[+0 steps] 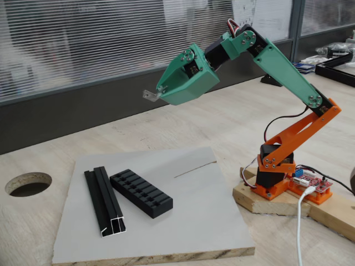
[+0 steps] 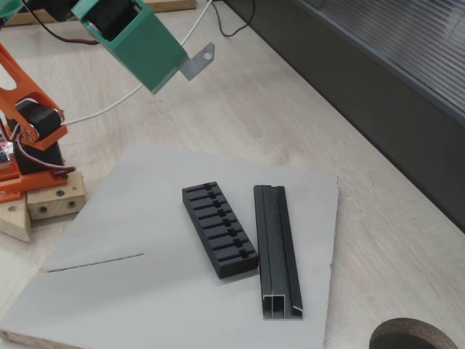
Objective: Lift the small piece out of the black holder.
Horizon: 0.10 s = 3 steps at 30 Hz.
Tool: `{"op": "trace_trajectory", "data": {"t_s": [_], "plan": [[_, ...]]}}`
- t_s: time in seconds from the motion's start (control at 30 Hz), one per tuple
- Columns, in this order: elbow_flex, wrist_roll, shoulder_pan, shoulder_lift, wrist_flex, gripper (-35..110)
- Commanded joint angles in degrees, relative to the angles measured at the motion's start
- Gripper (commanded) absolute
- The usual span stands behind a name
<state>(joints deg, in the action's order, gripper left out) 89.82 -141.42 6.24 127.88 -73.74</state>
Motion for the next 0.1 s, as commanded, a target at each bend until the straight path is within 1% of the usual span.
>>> {"op": "trace_trajectory", "data": {"t_s": [0.0,0.07], "plan": [[-0.79,-1.05,0.70,1.49,-0.35,1],[-0.79,-1.05,0.70,1.49,-0.35,1]]}}
